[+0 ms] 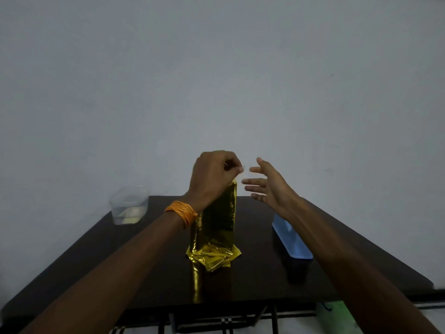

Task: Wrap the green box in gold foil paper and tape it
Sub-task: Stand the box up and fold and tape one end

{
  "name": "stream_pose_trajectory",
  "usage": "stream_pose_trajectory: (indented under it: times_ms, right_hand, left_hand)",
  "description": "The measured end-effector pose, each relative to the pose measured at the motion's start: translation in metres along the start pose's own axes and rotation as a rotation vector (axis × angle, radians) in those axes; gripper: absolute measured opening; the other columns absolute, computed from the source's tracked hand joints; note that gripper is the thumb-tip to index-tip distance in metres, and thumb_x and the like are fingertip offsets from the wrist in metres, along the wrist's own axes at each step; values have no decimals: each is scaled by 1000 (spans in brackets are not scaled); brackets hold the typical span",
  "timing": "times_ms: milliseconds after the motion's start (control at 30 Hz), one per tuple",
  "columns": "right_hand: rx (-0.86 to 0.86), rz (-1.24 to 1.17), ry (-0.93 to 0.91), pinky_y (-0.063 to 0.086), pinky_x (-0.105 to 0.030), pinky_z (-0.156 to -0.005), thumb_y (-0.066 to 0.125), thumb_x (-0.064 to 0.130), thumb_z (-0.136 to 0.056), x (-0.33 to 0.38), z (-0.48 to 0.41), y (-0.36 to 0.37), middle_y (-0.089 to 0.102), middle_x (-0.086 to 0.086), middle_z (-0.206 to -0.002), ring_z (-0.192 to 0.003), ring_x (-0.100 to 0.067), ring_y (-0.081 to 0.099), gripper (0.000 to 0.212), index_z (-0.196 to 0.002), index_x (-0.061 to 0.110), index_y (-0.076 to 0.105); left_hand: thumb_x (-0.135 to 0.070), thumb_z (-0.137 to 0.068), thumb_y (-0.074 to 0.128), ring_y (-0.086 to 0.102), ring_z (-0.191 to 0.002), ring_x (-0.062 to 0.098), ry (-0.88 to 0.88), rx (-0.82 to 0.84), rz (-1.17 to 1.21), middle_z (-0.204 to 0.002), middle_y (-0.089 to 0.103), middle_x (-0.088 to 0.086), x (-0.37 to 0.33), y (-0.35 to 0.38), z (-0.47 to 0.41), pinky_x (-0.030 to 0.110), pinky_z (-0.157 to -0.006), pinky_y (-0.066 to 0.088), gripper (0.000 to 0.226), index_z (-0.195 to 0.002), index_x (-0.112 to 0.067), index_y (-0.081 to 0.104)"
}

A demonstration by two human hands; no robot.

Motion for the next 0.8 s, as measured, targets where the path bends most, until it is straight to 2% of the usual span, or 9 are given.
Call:
stream_pose_trajectory:
  times_ms: [67, 133, 233, 300, 400, 500, 700, 800]
  right_hand:
    - [-126, 66, -86, 51, -35, -84, 51, 46, -99, 2, -12, 9, 67, -12, -117, -103, -23, 65, 40, -125, 16, 56]
    - [-165, 169, -195, 51, -33, -84, 60, 38, -96, 2, -26, 14, 64, -11, -120, -102, -20, 63, 35, -123, 16, 57]
    - [-98, 322, -187, 51, -37, -90, 74, 36, -84, -2, -46, 22, 59, -5, -122, -110, -20, 59, 47, -124, 20, 56]
    - [-27, 320, -120, 52, -38, -88, 78, 36, -78, -8, -58, 31, 59, -7, -125, -112, -23, 59, 54, -124, 21, 55]
    - [18, 230, -59, 52, -30, -74, 81, 30, -78, -20, -73, 37, 64, -12, -122, -108, -26, 64, 52, -122, 20, 56]
    - [42, 142, -45, 50, -24, -66, 77, 24, -84, -26, -74, 39, 69, -13, -115, -93, -19, 68, 44, -122, 15, 58]
    - [44, 161, -73, 51, -36, -83, 79, 30, -81, -33, -82, 37, 69, -11, -115, -110, -28, 65, 37, -113, 21, 63]
    - [51, 165, -87, 52, -43, -91, 80, 34, -77, -37, -86, 35, 67, -12, -118, -114, -31, 62, 38, -110, 24, 64]
  left_hand:
    - [-23, -81, 77, 68, -69, 4, -124, -23, 129, -76, 73, -10, 7, -21, -9, 23, -67, 57, 4, -81, -19, 77]
    - [-16, -81, 77, 70, -65, 11, -305, -13, 321, -75, 74, -2, 19, -40, -19, 26, -61, 59, 3, -81, -13, 77]
    - [-16, -80, 79, 71, -68, 16, -490, 13, 423, -81, 75, 5, 45, -57, -29, 22, -56, 55, 9, -84, -8, 76]
    - [-20, -78, 82, 71, -68, 15, -555, 56, 412, -83, 75, 7, 60, -57, -31, 19, -54, 52, 16, -84, -7, 76]
    - [-20, -75, 84, 69, -64, 13, -608, 90, 402, -83, 74, 9, 73, -47, -29, 18, -52, 50, 15, -80, -7, 76]
    - [-17, -74, 84, 67, -63, 13, -631, 104, 401, -80, 73, 8, 80, -35, -25, 18, -51, 50, 14, -79, -7, 76]
    - [-16, -73, 85, 65, -57, 9, -639, 114, 363, -80, 73, 11, 92, -21, -22, 17, -49, 50, 18, -83, -3, 76]
    - [-13, -71, 86, 68, -66, 18, -620, 115, 326, -83, 74, 13, 96, -16, -21, 22, -53, 55, 15, -79, -5, 76]
Point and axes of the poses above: each hand's wrist, its own z-axis away from the middle knuckle, its own y-axis out of the palm, x = y × z, the point moved 1 cm from there along -z, towards the middle knuckle
